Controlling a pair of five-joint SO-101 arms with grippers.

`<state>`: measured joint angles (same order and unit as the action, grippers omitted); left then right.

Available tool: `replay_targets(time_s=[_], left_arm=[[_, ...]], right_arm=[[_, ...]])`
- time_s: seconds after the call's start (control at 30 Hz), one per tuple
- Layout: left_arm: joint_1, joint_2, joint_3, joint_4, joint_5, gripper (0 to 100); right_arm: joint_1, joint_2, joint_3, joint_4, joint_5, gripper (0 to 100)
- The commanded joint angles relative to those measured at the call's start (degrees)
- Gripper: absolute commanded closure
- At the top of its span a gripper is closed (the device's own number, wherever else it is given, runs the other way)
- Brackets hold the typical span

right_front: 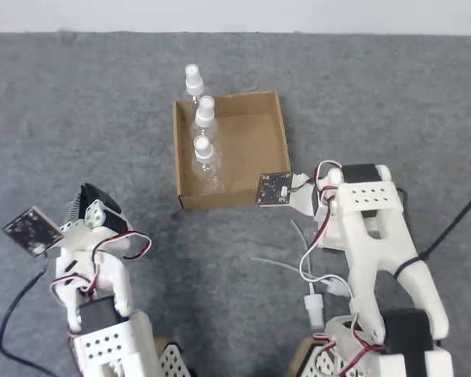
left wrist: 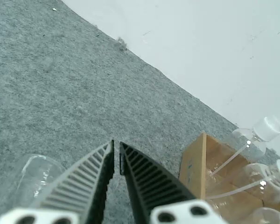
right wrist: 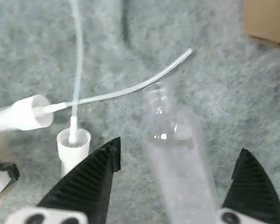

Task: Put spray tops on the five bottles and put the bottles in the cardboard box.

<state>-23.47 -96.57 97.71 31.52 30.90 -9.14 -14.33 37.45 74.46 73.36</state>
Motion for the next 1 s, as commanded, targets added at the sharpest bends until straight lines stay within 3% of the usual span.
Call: replay_targets(time_s=[0.0,0.27,0.73,0.97], left_arm=[[-0.35,-0.62,-0.75,-1.05,-0.53,99],[-0.35,-0.62,-0.75,-1.05,-0.53,99],[-0.35,-0.62,-0.75,-1.05,-0.53,99],[-0.26,-0.62,-0.75,-1.05,-0.53,99]], right_arm=[[0.75,-2.95,1.67,-5.05,0.7,67.0],[4.44,-2.95,5.71,-11.91,0.7,67.0],[4.53,-2.86,11.87,-18.51,0.35,67.1],[4.44,-2.95,11.78,-18.68,0.35,89.0]])
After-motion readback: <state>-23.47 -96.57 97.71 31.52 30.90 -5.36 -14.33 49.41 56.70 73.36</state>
